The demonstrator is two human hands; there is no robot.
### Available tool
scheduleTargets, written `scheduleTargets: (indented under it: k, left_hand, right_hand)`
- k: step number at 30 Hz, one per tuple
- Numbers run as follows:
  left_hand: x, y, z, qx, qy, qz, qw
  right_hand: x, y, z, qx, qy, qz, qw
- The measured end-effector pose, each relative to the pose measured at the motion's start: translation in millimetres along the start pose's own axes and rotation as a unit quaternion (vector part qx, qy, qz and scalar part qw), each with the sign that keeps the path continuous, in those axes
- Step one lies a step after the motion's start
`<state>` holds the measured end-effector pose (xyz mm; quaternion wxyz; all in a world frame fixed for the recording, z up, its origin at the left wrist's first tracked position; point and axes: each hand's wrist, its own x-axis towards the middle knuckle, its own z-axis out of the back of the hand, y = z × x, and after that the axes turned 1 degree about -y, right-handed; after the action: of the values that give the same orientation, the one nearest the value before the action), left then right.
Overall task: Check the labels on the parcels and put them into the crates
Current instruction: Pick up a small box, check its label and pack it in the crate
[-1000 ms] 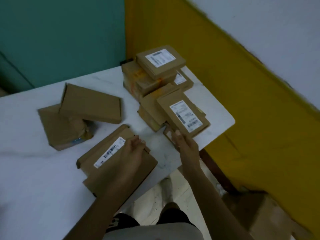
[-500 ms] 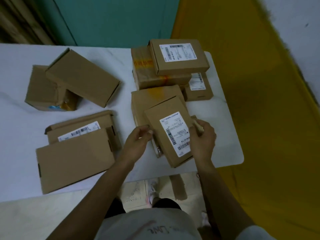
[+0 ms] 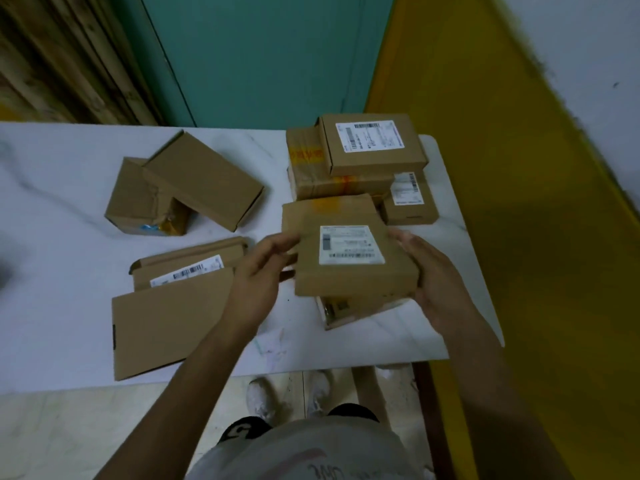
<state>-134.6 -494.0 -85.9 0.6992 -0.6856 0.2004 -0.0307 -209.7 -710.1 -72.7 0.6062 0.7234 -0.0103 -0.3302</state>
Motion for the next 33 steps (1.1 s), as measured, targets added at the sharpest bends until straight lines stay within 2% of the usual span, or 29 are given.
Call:
scheduleTargets:
  k: [4,7,12,14,17,21,24,26,27,29,30,33]
  left_hand:
    - [-10,-18,17,0.095,0.032,-0.142,0.985]
    - [-11,-24,25,0.131,0.016,-0.188,0.973]
    - [-7,-25,43,0.110,-0.113,-0.128,0.979]
    - [-7,-25,49,0.095,-0.126,-0.097,0.983]
    - [-10,-27,51,0.059,-0.138,-0.040,0.988]
    - [-14,-24,45,0.132,-0.101,-0.036,0.985]
    - [-21,-28,33,0.045,0.026,0.025,0.998]
    - [-25,-30,25,-0.061,0.123,0.052,0.989]
    - [-26,-30,22,-0.108,0.141,0.049,0.983]
    - [-26,-31,18,-0.175,0.123,0.030,0.976]
    - [-26,-32,18,-0.193,0.093,0.019,0.976]
    - [-24,-34,26,-0.227,0.007,0.005,0.974]
  right_hand:
    - [-2,13,-13,0.010,-0.017,-0.015,1.000]
    - [-7,14,-24,-0.043,0.033,0.040,0.998]
    - [-15,7,-39,-0.099,0.067,0.095,0.988]
    - [-16,4,-43,-0.105,0.087,0.103,0.985]
    - [-19,5,-52,-0.025,0.126,0.059,0.990]
    - [-27,9,-69,0.056,0.108,0.040,0.992]
    - [-34,11,-91,0.001,0.096,0.101,0.990]
    - [-41,9,-112,-0.073,0.108,0.174,0.976]
    - [-43,8,-121,-0.115,0.106,0.226,0.962]
    - [-43,4,-131,-0.185,0.101,0.333,0.919]
    - [-42,3,-132,-0.200,0.108,0.361,0.905]
    - [-38,3,-125,-0.206,0.113,0.368,0.899]
